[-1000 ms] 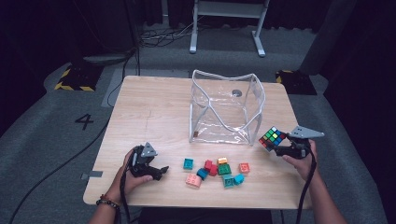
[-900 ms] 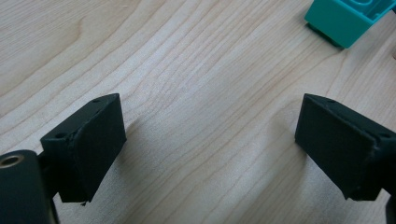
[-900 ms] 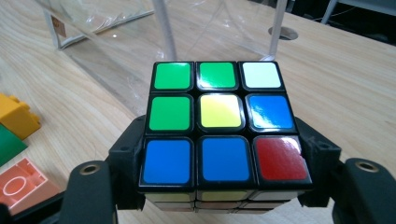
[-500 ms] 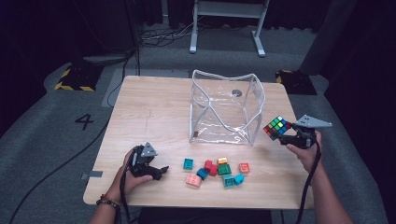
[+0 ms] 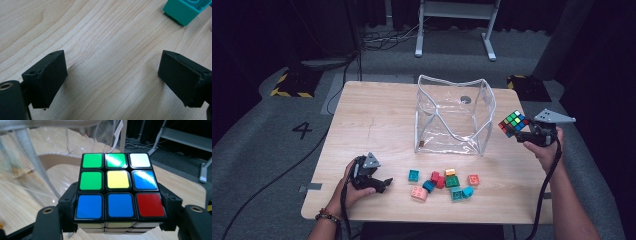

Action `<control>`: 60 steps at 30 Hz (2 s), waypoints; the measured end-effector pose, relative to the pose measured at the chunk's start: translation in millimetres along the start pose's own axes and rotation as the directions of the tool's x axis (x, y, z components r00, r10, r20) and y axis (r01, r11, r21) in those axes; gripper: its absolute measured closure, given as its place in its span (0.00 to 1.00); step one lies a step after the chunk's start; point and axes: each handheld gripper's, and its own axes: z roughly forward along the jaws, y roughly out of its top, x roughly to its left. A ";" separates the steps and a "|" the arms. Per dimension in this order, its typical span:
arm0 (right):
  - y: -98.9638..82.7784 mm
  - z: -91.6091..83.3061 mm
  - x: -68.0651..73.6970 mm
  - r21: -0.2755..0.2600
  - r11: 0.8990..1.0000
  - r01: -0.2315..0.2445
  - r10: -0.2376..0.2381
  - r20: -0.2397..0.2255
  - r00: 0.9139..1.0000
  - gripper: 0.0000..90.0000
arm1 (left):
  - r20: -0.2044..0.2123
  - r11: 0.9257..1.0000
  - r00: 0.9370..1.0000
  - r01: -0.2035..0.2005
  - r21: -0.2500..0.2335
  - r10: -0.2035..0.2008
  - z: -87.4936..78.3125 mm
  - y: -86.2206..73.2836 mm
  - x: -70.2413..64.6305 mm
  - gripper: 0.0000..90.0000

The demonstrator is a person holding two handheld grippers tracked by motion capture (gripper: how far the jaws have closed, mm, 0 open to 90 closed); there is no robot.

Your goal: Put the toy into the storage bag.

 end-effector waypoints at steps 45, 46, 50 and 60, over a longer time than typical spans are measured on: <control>112.9 -14.3 5.3 -0.155 0.985 0.071 -0.074 -0.017 0.997 0.38 | -0.001 1.000 1.000 0.002 -0.002 -0.002 0.1 0.0 -0.2 0.10; 112.9 -14.3 5.3 -0.155 0.985 0.071 -0.074 -0.017 0.997 0.38 | -0.001 1.000 1.000 0.002 -0.002 -0.002 0.1 0.0 -0.2 0.10; 120.1 -7.8 9.7 -0.161 0.984 0.082 -0.088 -0.033 0.996 0.38 | -0.001 1.000 1.000 0.002 -0.001 -0.002 0.1 0.0 -0.2 0.10; 131.4 0.3 20.8 -0.172 0.982 0.073 -0.085 -0.064 0.994 0.38 | -0.001 1.000 1.000 0.001 0.000 -0.001 -0.1 0.0 -0.1 0.10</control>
